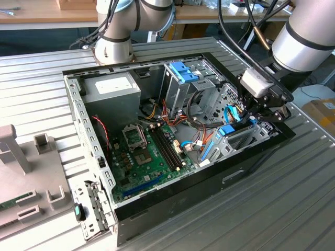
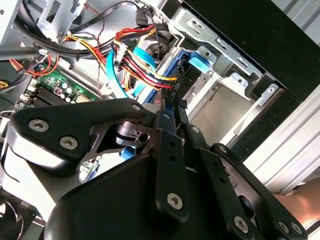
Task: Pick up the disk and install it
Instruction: 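Insert the first disk wire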
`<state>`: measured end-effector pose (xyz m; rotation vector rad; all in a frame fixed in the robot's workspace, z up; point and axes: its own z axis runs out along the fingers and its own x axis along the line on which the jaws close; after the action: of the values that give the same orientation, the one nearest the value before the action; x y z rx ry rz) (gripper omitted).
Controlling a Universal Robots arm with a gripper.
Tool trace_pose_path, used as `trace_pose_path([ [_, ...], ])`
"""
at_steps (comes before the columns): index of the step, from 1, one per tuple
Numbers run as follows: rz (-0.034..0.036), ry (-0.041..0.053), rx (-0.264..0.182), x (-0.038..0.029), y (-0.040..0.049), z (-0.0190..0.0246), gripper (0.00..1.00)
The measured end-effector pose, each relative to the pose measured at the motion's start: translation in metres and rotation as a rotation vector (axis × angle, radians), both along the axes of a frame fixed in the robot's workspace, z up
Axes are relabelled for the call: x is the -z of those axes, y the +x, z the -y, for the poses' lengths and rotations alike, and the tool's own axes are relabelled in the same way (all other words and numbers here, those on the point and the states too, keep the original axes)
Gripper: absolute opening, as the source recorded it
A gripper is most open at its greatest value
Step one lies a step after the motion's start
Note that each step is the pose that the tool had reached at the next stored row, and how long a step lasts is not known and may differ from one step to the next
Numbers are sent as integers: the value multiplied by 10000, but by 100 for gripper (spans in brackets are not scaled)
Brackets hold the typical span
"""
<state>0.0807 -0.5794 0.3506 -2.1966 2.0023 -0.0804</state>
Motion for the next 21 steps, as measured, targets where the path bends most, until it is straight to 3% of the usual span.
trace_pose_path([
  [10,0,0,233,21,2,-1,16],
  [17,0,2,242,30,7,-31,16],
  [18,0,1,505,31,9,-31,16],
  [21,0,3,570,36,6,-46,16],
])
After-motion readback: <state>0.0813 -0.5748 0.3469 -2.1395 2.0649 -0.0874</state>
